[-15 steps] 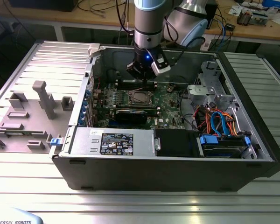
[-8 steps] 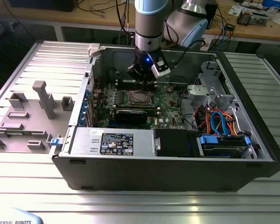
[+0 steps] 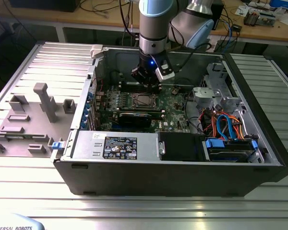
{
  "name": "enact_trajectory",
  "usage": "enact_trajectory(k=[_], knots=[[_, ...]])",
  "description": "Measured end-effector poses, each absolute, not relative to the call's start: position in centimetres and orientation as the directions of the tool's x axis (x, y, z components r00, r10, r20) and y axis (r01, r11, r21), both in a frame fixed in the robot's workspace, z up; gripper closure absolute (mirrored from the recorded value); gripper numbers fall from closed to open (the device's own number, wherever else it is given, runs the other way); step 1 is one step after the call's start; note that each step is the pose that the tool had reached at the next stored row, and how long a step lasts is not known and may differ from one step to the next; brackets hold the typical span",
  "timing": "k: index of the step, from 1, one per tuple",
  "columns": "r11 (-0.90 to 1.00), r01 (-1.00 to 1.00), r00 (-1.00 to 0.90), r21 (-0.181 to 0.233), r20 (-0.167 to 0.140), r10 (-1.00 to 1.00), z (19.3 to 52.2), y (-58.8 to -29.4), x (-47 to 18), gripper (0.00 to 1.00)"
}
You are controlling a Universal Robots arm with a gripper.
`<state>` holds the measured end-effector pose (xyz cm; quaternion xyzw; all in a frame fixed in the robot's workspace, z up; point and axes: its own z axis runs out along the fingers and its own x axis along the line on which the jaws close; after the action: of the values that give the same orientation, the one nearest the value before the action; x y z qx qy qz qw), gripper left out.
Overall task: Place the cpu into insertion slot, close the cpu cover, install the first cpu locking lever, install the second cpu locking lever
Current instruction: 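Install the first cpu locking lever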
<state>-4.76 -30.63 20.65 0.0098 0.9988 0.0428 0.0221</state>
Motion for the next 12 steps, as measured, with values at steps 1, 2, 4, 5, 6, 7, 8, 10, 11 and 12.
enact_trajectory(k=[1,2,4,5,6,7,8,10,11,12], knots=[[0.996,0.02,-0.999,0.086,-0.043,0.024,20.59,-30.63,-4.74,0.89],[0.996,0.024,-0.999,0.086,-0.043,0.027,20.51,-30.62,-4.72,0.89],[0.996,0.027,-0.999,0.086,-0.043,0.031,20.44,-30.63,-4.71,0.89],[0.996,0.027,-0.999,0.087,-0.043,0.031,20.43,-30.63,-4.71,0.89],[0.996,0.027,-0.999,0.087,-0.043,0.031,20.43,-30.62,-4.71,0.89],[0.996,0.027,-0.999,0.087,-0.043,0.031,20.42,-30.62,-4.71,0.89],[0.996,0.027,-0.999,0.087,-0.043,0.031,20.42,-30.62,-4.71,0.89],[0.996,0.027,-0.999,0.087,-0.043,0.031,20.43,-30.62,-4.7,0.89],[0.996,0.027,-0.999,0.087,-0.043,0.031,20.44,-30.62,-4.7,0.89],[0.996,0.027,-0.999,0.087,-0.043,0.031,20.47,-30.62,-4.71,0.89]])
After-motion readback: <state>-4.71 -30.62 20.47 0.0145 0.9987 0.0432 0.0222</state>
